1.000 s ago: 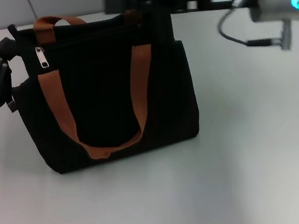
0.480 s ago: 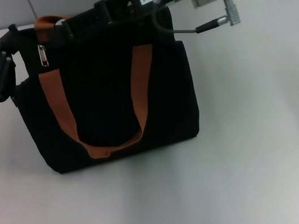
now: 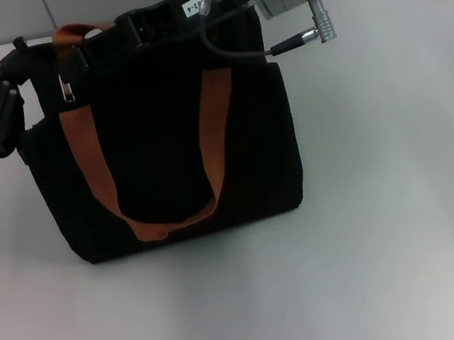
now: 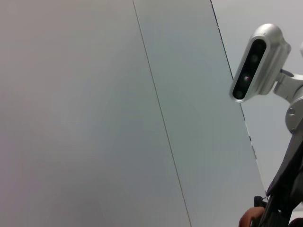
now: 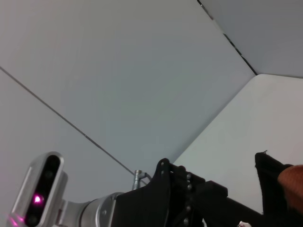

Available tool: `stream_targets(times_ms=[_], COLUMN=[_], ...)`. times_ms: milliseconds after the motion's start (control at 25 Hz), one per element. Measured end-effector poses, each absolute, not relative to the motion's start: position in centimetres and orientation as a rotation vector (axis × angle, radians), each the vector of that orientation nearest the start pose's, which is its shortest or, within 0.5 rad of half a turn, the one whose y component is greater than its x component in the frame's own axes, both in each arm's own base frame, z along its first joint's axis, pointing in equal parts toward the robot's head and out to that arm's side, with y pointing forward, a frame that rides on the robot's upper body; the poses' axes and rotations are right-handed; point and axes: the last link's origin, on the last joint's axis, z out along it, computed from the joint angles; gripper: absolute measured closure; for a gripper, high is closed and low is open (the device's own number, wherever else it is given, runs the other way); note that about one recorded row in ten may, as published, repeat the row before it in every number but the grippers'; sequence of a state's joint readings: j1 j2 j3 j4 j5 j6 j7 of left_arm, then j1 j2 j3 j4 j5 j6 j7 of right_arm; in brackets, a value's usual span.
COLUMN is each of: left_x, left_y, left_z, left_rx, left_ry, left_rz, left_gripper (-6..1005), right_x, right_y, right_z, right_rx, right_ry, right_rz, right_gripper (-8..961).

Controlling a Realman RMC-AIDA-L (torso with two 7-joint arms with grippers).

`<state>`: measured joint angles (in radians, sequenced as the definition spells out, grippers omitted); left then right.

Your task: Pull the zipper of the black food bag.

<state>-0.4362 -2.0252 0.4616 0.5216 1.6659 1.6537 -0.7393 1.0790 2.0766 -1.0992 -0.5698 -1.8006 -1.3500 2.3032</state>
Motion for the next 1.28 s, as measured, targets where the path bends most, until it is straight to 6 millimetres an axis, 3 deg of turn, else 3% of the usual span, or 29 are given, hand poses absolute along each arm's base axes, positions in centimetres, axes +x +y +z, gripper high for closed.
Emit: stream_targets(times_ms=[80, 520, 1280], left_x=[-28.8, -28.7, -28.3], left_y=[31.7, 31.6, 31.7], left_z=[6.2, 6.0, 5.9], left_rx=[-2.213, -2.213, -2.205], left_ry=[-0.017, -0.015, -0.007], left_rz=[-0.897, -0.912, -0.930], left_gripper=[969, 968, 967], right_x=[4.1, 4.0, 3.9], right_y=[40.9, 40.8, 41.0], right_z=[-5.7, -6.4, -7.5], right_rx=[-2.951, -2.941, -2.908], right_ry=[1.252, 1.302, 1.317], right_rz=[0.634, 0.610, 0.565], right_gripper=[170, 587, 621])
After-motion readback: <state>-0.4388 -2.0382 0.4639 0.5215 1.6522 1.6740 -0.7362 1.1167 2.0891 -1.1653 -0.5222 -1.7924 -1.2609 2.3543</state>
